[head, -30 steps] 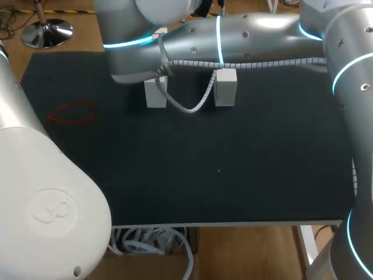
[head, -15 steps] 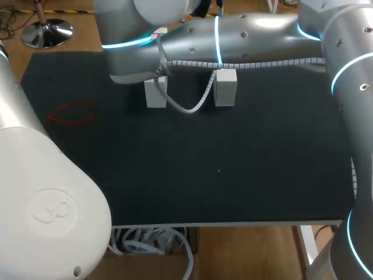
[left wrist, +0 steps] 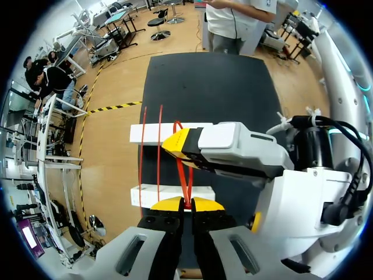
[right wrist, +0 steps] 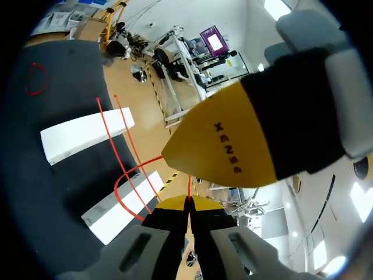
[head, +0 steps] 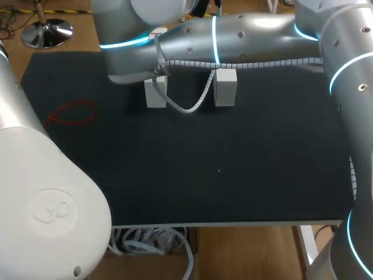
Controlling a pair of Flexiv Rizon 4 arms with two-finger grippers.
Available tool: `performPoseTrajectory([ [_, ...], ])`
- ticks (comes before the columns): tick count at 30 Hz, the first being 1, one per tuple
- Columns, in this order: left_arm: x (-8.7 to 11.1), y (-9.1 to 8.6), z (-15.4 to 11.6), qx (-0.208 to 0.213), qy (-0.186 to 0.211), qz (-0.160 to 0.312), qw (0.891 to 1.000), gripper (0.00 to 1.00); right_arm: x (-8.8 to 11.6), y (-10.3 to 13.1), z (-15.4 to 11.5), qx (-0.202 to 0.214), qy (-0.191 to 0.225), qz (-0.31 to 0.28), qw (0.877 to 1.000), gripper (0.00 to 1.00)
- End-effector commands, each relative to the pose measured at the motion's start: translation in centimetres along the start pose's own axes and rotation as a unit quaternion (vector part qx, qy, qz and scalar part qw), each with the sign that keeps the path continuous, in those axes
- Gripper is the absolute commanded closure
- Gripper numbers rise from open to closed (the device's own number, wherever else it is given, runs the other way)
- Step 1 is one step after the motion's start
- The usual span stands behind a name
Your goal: Grab the tape and strap the tape.
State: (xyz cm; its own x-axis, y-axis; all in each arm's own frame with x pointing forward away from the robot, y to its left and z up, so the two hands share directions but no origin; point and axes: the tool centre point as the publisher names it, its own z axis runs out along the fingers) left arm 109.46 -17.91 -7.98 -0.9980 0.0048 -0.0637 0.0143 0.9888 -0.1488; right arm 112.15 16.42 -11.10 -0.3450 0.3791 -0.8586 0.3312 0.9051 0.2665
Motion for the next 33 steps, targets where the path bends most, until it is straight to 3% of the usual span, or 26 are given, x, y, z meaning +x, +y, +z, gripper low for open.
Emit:
performPoseTrajectory([
  [1,0.04,-0.05,-0.08,-0.002,0.000,-0.001,1.000,1.00,-0.13,0.28,0.08,0.005,0.001,0.000,1.000,1.00],
  [20,0.04,-0.05,-0.08,-0.002,0.000,-0.001,1.000,1.00,0.01,0.25,-0.35,0.005,-0.001,0.003,1.000,1.00],
  [33,0.04,-0.05,-0.08,-0.002,0.000,-0.001,1.000,1.00,-0.78,-0.37,-0.69,0.032,-0.051,0.007,0.998,1.00],
])
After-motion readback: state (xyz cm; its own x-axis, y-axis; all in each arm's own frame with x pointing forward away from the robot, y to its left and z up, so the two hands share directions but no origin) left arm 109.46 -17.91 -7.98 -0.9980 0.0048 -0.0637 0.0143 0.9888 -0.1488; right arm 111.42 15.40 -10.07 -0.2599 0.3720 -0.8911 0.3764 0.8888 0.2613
